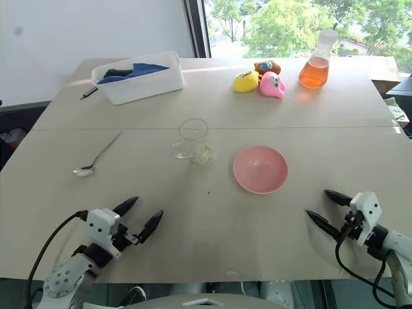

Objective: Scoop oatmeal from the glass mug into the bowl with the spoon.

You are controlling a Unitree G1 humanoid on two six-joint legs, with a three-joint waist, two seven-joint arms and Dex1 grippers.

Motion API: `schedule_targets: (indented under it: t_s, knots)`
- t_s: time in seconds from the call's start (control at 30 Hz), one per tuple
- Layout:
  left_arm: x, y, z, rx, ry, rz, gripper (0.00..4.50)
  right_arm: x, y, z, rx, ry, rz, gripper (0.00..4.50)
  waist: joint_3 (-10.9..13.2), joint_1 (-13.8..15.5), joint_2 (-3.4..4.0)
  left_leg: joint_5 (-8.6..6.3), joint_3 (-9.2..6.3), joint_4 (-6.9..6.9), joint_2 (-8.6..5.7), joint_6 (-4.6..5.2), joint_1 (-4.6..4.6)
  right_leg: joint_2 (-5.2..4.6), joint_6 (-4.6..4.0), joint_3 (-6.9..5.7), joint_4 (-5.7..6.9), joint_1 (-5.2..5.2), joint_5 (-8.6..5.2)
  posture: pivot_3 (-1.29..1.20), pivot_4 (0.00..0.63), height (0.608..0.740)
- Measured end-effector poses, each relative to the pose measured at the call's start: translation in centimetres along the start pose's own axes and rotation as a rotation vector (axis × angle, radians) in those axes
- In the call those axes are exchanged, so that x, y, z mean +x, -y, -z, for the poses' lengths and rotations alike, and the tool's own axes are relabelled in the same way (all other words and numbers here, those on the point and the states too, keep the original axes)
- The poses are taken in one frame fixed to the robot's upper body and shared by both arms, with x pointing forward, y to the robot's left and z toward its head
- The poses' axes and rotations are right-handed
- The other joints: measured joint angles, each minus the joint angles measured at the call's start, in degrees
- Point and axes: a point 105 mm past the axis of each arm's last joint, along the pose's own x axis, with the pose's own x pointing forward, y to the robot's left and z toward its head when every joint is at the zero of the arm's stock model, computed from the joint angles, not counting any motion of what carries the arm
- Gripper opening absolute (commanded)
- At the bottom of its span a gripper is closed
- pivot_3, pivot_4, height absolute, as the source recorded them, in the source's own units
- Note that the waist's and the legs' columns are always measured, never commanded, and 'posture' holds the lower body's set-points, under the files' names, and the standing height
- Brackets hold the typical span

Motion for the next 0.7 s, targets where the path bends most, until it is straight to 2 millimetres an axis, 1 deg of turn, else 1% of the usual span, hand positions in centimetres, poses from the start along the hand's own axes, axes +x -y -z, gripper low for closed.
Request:
schedule_targets:
  t_s: [0.3,0.5,0.53,0.6,0.63,0.67,0.7]
  knots:
    - [0.2,-0.2,0.0,0.007,0.003,0.007,4.42,0.4,0.1,-0.3,-0.01,0.01,-0.006,4.5,0.0,-0.02,0.12,0.0,-0.09,0.19,0.02,0.01,0.05,0.04,-0.02,0.09,0.21,0.01,0.01,0.0,0.15,0.74]
    - [0.9,-0.9,-0.3,0.035,0.005,0.035,4.42,0.6,-0.1,-0.7,0.003,0.008,-0.043,4.5,0.07,0.04,0.19,-0.01,-0.11,0.38,0.02,0.04,0.07,0.04,-0.05,0.12,0.63,-0.01,0.0,0.0,0.15,0.74]
    - [1.2,-1.3,-0.4,0.049,-0.001,0.041,4.42,0.6,-0.4,-1.1,0.004,0.003,-0.069,4.5,0.15,0.08,0.26,-0.01,-0.12,0.39,0.02,0.06,0.06,0.04,-0.05,0.12,0.76,-0.06,0.0,0.0,0.15,0.74]
    - [1.4,-2.5,-0.6,0.07,-0.019,0.043,4.42,0.8,-1.0,-2.6,0.026,0.014,-0.13,4.5,0.3,0.07,0.34,0.03,-0.2,0.42,0.03,0.02,0.07,0.05,-0.08,0.12,1.02,-0.16,-0.01,0.0,0.15,0.74]
    - [1.5,-3.6,-0.9,0.07,-0.031,0.036,4.42,1.0,-1.7,-4.3,0.027,0.027,-0.186,4.5,0.38,-0.02,0.43,0.06,-0.3,0.44,0.03,-0.01,0.07,0.14,-0.15,0.19,1.09,-0.23,0.02,0.0,0.15,0.74]
    - [1.5,-4.0,-1.0,0.071,-0.036,0.028,4.42,1.1,-1.8,-4.9,0.022,0.038,-0.199,4.5,0.41,-0.04,0.41,0.07,-0.34,0.44,0.03,-0.02,0.07,0.25,-0.2,0.23,1.09,-0.27,0.06,0.0,0.15,0.74]
    - [1.6,-4.8,-1.3,0.059,-0.036,0.02,4.42,1.2,-2.3,-5.9,0.034,0.05,-0.23,4.5,0.5,-0.05,0.39,0.07,-0.45,0.47,0.03,-0.03,0.06,0.39,-0.23,0.28,1.11,-0.3,0.07,0.0,0.15,0.74]
